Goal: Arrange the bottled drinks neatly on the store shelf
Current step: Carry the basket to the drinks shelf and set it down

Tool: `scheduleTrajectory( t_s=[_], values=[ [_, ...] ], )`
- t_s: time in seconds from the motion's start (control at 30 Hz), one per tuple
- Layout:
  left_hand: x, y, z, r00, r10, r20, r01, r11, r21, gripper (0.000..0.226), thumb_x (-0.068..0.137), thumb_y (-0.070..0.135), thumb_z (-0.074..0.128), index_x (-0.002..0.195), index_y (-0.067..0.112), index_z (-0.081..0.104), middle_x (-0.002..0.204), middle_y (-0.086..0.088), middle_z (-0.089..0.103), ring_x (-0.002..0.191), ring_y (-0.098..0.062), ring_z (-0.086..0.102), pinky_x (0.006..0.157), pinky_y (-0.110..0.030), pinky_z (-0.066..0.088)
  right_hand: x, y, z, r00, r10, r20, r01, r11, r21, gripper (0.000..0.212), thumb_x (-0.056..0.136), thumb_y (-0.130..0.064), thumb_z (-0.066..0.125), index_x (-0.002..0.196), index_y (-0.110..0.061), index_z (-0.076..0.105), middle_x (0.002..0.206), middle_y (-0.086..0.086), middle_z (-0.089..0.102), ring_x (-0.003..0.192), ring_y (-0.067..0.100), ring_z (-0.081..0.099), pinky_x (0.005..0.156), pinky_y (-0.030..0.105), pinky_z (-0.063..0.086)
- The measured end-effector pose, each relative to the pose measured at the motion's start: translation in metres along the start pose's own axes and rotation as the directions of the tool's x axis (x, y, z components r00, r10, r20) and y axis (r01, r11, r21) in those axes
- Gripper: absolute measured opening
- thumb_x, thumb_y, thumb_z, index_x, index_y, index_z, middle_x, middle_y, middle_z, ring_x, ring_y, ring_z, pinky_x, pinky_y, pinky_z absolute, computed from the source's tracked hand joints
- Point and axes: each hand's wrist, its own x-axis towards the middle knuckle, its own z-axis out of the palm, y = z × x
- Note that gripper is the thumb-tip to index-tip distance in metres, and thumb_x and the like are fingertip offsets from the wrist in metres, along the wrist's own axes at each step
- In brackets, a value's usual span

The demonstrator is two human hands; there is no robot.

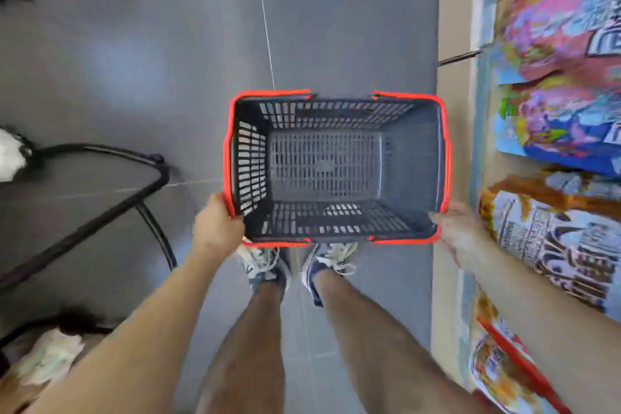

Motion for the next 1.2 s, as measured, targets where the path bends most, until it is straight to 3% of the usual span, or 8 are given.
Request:
scheduleTrajectory(
  t_s=[0.07,0.2,0.57,0.7,0.87,0.93,1.03,1.2],
  values=[
    [-0.011,0.003,-0.03,1.0,0.013,0.01,-0.014,1.0,0.021,0.026,0.082,0.008,0.065,0.107,0.001,0.062,0.105,-0.023,0.069,0.103,-0.042,0.063,0.087,-0.044,0.049,-0.011,-0.019,-0.012,0.992,-0.093,-0.082,0.089,0.995,-0.053,0.035,0.093,0.004,0.056,0.067,-0.018,0.046,0.061,0.002,0.042,0.043,0.007,0.04,0.039,0.02,0.029],
    [-0.082,0.016,-0.113,0.997,-0.047,-0.056,0.035,0.981,-0.19,0.025,0.083,0.001,0.066,0.105,0.008,0.057,0.108,-0.013,0.068,0.105,-0.033,0.064,0.093,-0.049,0.051,-0.079,-0.077,-0.04,0.969,-0.224,-0.106,0.23,0.972,0.044,0.01,0.092,-0.001,0.059,0.083,-0.005,0.064,0.075,0.009,0.052,0.066,0.015,0.045,0.06,0.026,0.036],
    [-0.248,0.128,-0.368,0.902,0.093,-0.421,-0.277,0.874,-0.4,0.015,0.098,0.014,0.054,0.108,0.024,0.05,0.109,-0.007,0.066,0.1,-0.032,0.064,0.092,-0.048,0.051,-0.288,-0.291,-0.128,0.846,-0.495,-0.198,0.526,0.834,0.167,0.04,0.093,-0.019,0.061,0.058,-0.016,0.041,0.055,-0.007,0.029,0.05,0.004,0.025,0.049,0.025,0.023],
    [-0.256,0.164,-0.444,0.878,0.096,-0.47,-0.307,0.866,-0.395,0.012,0.096,0.021,0.057,0.107,0.02,0.052,0.109,-0.012,0.067,0.103,-0.038,0.063,0.092,-0.055,0.05,-0.328,-0.374,-0.144,0.819,-0.54,-0.194,0.571,0.802,0.174,0.028,0.095,-0.023,0.06,0.078,-0.001,0.057,0.072,0.002,0.045,0.07,0.013,0.04,0.061,0.036,0.035],
    [-0.247,0.217,-0.552,0.884,0.156,-0.441,-0.379,0.792,-0.479,0.025,0.079,0.043,0.052,0.1,0.029,0.053,0.111,-0.009,0.07,0.109,-0.035,0.063,0.095,-0.057,0.049,-0.373,-0.486,-0.159,0.73,-0.648,-0.215,0.671,0.74,0.046,0.033,0.095,-0.023,0.06,0.068,-0.006,0.053,0.061,0.003,0.044,0.062,0.02,0.039,0.056,0.036,0.033],
    [-0.24,0.239,-0.594,0.872,0.192,-0.451,-0.415,0.778,-0.472,0.014,0.084,0.041,0.053,0.095,0.034,0.05,0.11,-0.009,0.07,0.102,-0.032,0.064,0.088,-0.053,0.052,-0.388,-0.531,-0.163,0.696,-0.677,-0.241,0.702,0.712,0.025,0.032,0.094,-0.026,0.062,0.074,-0.001,0.06,0.068,0.02,0.054,0.063,0.03,0.045,0.061,0.043,0.04],
    [-0.223,0.271,-0.65,0.829,0.223,-0.512,-0.473,0.768,-0.432,0.012,0.096,0.023,0.058,0.096,0.033,0.051,0.105,0.0,0.068,0.093,-0.021,0.064,0.074,-0.032,0.047,-0.401,-0.594,-0.163,0.67,-0.709,-0.22,0.736,0.674,0.067,0.031,0.093,-0.025,0.059,0.07,-0.005,0.055,0.063,0.006,0.049,0.061,0.017,0.041,0.06,0.038,0.032],
    [-0.188,0.33,-0.724,0.824,0.252,-0.507,-0.504,0.734,-0.455,0.015,0.1,0.021,0.054,0.115,0.018,0.053,0.112,-0.004,0.066,0.104,-0.027,0.062,0.092,-0.048,0.05,-0.4,-0.695,-0.158,0.718,-0.666,-0.203,0.696,0.675,0.246,0.025,0.095,-0.019,0.058,0.07,-0.018,0.059,0.071,0.006,0.055,0.072,0.015,0.046,0.067,0.035,0.035]
  ],
)
